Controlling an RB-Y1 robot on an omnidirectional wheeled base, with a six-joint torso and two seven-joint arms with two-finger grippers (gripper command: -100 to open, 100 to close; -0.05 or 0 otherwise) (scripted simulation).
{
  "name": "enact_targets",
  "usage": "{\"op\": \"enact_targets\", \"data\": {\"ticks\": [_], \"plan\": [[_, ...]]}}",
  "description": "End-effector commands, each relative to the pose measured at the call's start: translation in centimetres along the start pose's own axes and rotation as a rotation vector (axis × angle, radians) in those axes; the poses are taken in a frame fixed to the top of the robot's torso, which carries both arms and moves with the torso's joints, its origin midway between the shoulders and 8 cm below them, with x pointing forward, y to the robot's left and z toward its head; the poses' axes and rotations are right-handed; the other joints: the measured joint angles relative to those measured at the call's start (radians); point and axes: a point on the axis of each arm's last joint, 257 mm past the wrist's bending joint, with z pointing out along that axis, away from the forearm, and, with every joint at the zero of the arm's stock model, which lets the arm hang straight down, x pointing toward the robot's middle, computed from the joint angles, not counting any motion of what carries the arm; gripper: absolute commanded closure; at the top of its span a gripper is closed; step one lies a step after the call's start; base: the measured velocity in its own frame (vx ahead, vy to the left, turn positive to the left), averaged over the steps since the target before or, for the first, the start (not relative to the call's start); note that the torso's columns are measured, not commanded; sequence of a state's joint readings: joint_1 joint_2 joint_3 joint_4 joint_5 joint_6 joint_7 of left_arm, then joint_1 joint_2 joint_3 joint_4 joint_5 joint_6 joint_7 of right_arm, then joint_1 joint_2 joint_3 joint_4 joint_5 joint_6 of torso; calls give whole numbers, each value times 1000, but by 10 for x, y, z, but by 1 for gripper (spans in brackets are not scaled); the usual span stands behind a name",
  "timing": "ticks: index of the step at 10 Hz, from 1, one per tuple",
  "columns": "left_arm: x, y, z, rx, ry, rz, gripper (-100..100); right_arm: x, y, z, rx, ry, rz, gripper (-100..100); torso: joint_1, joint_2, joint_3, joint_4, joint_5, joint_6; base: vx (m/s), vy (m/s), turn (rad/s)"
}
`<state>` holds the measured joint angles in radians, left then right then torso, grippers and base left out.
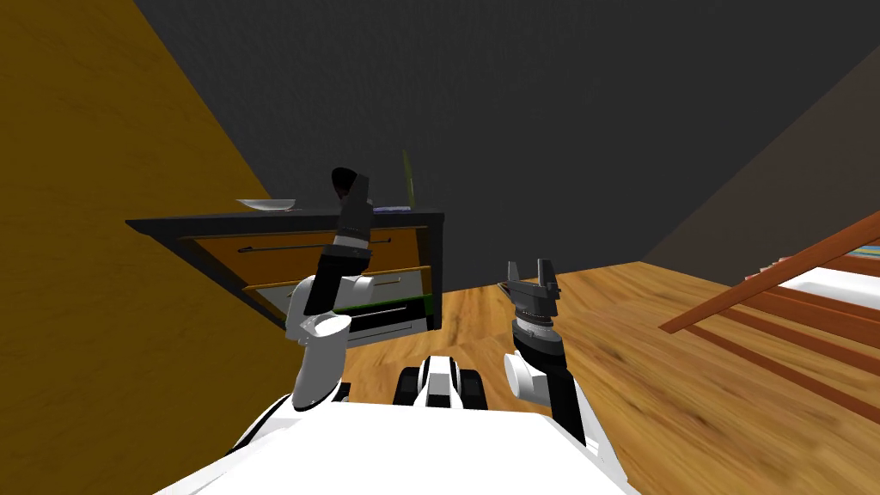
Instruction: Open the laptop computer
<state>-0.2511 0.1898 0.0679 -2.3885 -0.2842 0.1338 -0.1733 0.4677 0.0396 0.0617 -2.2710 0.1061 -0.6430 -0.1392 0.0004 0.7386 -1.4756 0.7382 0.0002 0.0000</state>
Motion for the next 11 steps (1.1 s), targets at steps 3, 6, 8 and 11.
{"op": "enact_targets", "data": {"ticks": [3, 6, 8, 11], "plan": [[-4, -2, 28, -35, -23, 37, -100, 0, 0, 0, 0, 0, 0, 0, 0, -1, 0, 0, 0, 0, 45, -35, 12], [-6, -3, 42, -64, -33, 43, -100, 0, 0, 0, 0, 0, 0, 0, 0, -1, -1, 0, 0, 0, 46, -27, 5], [-6, -2, 51, -88, -38, 52, -100, 0, 0, 0, 0, 0, 0, 0, 0, -1, -1, 0, 0, 0, 47, -18, 1], [-5, 2, 60, -121, -40, 59, -100, 0, 0, 0, 0, 0, 0, 0, 0, 0, 0, 0, 0, 0, 34, -7, -2]]}}
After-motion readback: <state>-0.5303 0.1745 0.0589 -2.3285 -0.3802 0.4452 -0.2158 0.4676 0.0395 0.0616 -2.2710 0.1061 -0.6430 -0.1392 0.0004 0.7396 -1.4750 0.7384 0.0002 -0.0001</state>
